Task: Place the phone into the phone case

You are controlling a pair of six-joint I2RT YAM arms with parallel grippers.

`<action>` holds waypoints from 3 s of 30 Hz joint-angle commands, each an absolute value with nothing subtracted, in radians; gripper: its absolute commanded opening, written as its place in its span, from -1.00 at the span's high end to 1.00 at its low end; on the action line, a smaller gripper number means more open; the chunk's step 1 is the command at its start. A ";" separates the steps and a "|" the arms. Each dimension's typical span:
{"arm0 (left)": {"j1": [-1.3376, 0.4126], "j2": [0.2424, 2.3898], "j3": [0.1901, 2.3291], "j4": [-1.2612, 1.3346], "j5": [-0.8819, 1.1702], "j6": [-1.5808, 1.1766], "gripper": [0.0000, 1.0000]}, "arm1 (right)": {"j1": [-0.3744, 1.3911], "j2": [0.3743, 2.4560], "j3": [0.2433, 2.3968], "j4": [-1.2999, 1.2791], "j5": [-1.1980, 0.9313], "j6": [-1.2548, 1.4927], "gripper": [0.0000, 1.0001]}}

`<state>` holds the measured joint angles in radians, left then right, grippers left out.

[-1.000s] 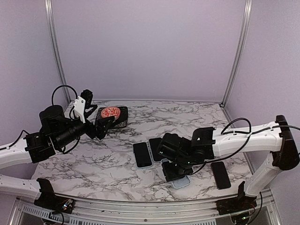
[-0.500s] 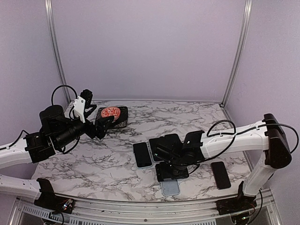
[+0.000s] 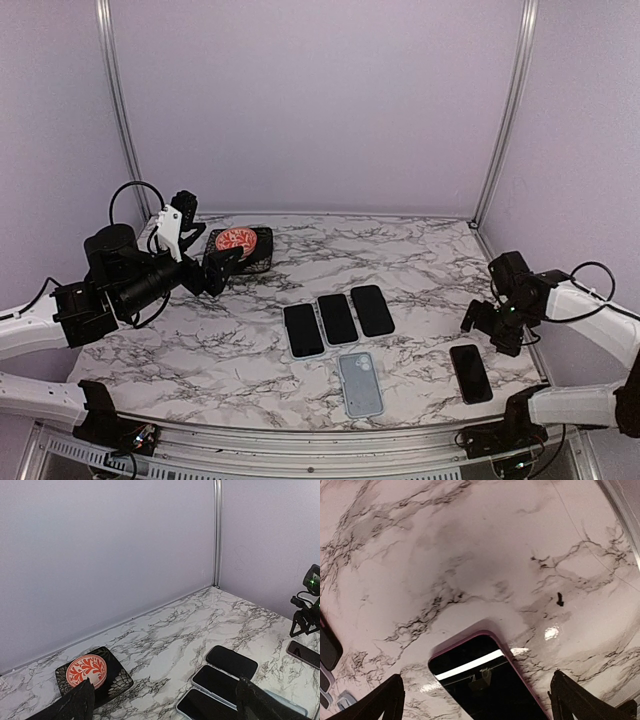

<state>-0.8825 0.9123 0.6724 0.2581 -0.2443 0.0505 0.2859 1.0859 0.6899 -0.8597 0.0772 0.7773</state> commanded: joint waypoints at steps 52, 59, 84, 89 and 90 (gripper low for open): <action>-0.881 0.894 0.694 0.252 -0.195 0.059 -0.98 | 0.703 1.425 0.681 -0.878 0.012 0.929 -0.96; -0.881 0.893 0.694 0.252 -0.200 0.061 -0.98 | 0.675 1.403 0.643 -0.812 -0.049 0.898 -0.62; -0.881 0.893 0.693 0.252 -0.213 0.052 -0.98 | 1.253 1.580 1.116 -0.724 0.442 1.113 0.01; -0.881 0.894 0.693 0.252 -0.210 0.053 -0.98 | 1.280 1.645 1.118 -0.703 0.408 1.078 0.02; -0.881 0.894 0.693 0.252 -0.210 0.053 -0.98 | 1.280 1.650 1.112 -0.703 0.404 1.073 0.03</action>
